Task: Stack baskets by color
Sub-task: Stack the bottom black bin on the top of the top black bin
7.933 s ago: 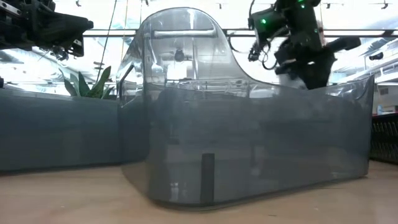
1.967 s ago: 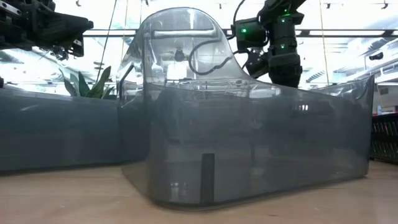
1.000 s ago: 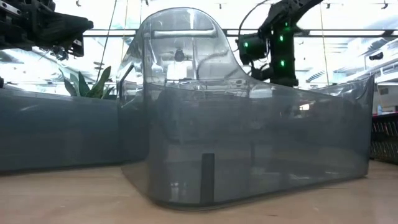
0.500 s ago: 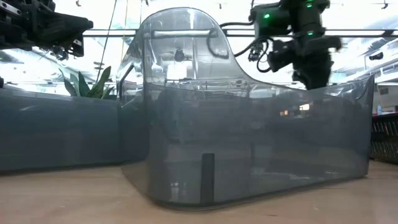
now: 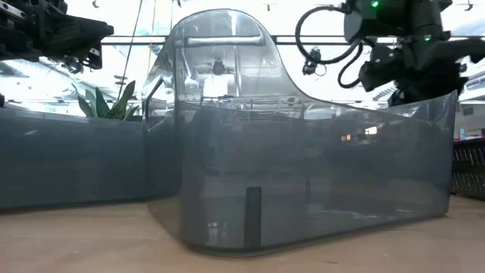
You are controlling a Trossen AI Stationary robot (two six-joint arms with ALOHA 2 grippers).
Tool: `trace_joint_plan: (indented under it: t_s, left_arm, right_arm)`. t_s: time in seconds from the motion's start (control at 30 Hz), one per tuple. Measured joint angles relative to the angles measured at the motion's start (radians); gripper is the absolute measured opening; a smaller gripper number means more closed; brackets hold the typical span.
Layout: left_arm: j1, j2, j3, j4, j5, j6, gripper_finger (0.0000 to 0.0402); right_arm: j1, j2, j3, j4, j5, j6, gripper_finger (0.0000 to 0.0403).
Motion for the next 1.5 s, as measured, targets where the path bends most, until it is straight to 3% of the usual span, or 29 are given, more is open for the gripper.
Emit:
trace_joint_plan:
  t_s: [0.27,0.57,0.77,1.3,1.5]
  left_arm:
    - [0.0,0.0,0.0,0.0,0.0,0.0,0.003]
    - [0.0,0.0,0.0,0.0,0.0,0.0,0.0035]
    - [0.0,0.0,0.0,0.0,0.0,0.0,0.0029]
    - [0.0,0.0,0.0,0.0,0.0,0.0,0.0028]
    - [0.0,0.0,0.0,0.0,0.0,0.0,0.0028]
  right_arm:
    - [0.084,-0.003,-0.029,0.058,0.001,0.069,0.02]
    - [0.14,-0.003,-0.134,0.18,0.03,0.122,0.0196]
    - [0.144,-0.003,-0.183,0.202,0.029,0.177,0.0162]
    - [0.153,-0.002,-0.202,0.211,0.011,0.193,0.0013]
    - [0.152,-0.002,-0.202,0.212,-0.008,0.193,0.0013]
